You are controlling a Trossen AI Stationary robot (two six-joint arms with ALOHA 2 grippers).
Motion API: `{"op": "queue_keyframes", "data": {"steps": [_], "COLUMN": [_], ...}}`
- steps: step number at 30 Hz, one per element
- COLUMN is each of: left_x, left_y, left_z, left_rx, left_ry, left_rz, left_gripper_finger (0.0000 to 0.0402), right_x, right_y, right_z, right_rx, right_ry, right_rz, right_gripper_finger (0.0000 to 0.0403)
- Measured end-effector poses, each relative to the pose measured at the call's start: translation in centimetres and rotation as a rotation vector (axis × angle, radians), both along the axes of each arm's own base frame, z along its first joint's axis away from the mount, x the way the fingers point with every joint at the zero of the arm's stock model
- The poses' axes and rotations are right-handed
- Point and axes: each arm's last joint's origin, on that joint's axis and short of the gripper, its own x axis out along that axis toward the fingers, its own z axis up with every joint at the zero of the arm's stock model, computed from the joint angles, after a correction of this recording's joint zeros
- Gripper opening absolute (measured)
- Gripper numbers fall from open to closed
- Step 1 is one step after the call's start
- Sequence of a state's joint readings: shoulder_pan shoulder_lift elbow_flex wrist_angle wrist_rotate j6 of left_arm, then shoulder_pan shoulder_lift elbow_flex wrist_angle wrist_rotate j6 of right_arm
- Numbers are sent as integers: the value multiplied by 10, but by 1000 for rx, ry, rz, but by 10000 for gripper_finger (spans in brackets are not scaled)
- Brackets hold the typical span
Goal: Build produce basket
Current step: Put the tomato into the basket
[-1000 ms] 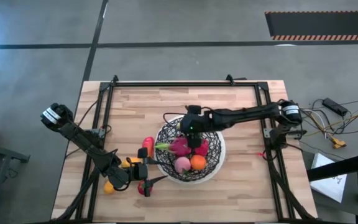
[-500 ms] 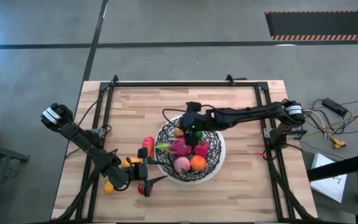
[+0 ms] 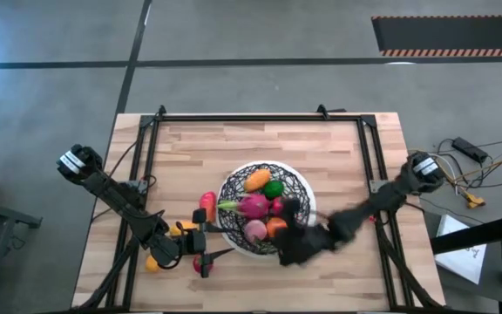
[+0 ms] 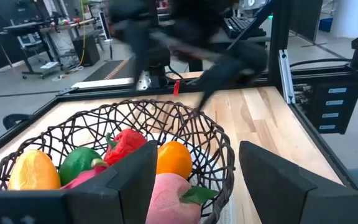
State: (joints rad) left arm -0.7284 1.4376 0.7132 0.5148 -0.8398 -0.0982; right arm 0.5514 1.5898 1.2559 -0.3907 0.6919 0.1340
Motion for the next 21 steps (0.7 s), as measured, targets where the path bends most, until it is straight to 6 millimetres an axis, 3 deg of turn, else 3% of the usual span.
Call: {"op": "queue_keyframes", "data": {"steps": [5, 9, 15, 21], "left_x": [0, 1, -7, -16], "left_y": [0, 0, -6, -19], "left_z": [0, 2, -3, 13], "left_rx": [0, 5, 115, -85], "left_ry": [0, -3, 87, 230], "left_rz": [0, 0, -89, -178], "left_gripper_finger": [212, 212, 212, 212], "right_x": [-45, -79, -108, -116], "right_y": [52, 76, 84, 76], "right_z": [-13, -27, -49, -67], "right_rx": [-32, -28, 78, 134], "right_ry": [-188, -286, -356, -370], "right_rz": [-76, -98, -136, -180], "right_gripper_finger": [328, 328, 328, 328]}}
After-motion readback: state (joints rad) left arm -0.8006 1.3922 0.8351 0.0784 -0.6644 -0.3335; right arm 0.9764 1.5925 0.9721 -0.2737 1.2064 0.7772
